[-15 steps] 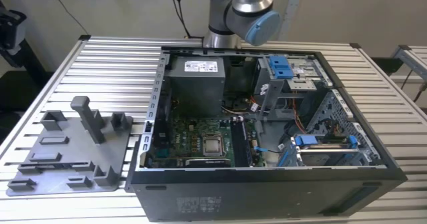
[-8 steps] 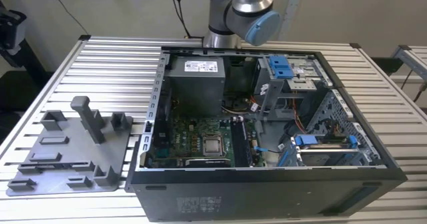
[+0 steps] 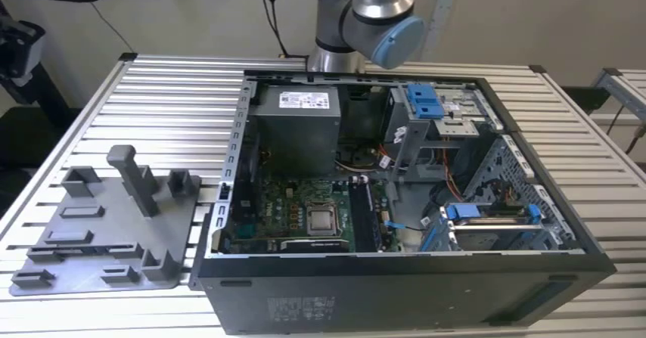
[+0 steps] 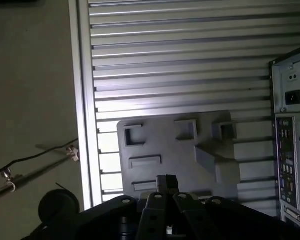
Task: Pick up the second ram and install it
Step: 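Reach for the second ram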
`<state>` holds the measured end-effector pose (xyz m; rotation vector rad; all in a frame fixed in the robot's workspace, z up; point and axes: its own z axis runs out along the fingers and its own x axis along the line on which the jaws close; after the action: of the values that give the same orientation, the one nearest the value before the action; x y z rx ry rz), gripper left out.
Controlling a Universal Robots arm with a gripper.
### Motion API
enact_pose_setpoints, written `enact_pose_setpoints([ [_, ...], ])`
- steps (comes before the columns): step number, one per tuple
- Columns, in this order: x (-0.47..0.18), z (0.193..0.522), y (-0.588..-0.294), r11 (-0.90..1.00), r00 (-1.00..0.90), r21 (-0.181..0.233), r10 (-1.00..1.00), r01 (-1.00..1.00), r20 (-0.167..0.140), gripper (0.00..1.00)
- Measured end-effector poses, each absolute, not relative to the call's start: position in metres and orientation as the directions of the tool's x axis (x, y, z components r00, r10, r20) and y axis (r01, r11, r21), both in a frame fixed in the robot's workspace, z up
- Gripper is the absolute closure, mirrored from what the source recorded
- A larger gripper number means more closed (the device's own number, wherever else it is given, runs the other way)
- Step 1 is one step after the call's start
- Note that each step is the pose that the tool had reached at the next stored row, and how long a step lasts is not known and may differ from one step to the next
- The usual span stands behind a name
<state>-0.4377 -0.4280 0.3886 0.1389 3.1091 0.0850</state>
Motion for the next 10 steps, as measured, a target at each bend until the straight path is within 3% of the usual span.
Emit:
enact_pose_setpoints([
  [10,-0.437,0.372,-0.44,0.995,-0.996,0.055,0.09,0.088,-0.024,0.89],
])
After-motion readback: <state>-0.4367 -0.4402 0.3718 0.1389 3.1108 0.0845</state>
